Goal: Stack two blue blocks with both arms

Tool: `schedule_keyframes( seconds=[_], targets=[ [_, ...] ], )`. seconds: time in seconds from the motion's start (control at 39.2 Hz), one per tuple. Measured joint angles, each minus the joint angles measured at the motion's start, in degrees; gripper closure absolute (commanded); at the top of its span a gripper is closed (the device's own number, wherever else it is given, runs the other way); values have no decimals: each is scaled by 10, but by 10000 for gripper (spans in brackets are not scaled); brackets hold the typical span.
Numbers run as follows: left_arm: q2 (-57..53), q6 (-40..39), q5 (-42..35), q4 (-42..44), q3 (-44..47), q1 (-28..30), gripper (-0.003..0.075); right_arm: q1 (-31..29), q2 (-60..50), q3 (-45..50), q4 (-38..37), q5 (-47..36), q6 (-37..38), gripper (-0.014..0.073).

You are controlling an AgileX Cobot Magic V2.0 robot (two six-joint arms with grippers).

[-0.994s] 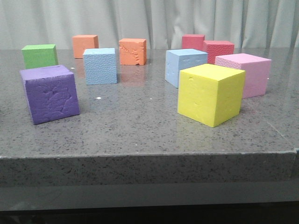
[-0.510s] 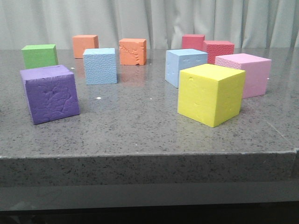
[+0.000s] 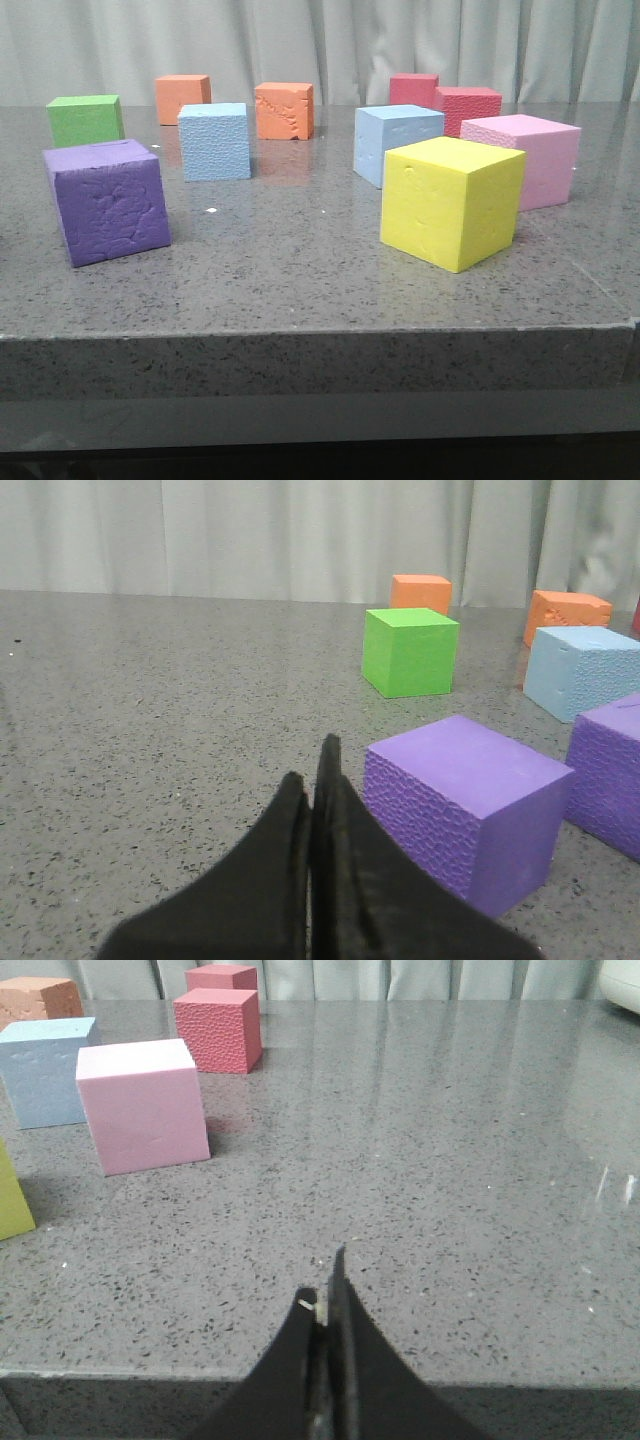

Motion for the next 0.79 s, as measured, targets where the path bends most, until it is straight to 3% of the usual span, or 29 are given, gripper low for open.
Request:
schedule_keyframes(
  seconds=[0.23,0.51,0.79],
  targets=[
    [0,0,-19,0,0,0,741,0,0,0,0,-3,0,662],
    [0,0,-128,-1,0,0,741,0,0,0,0,-63,0,662],
    [0,0,-153,-1,0,0,741,0,0,0,0,-87,0,662]
  ],
)
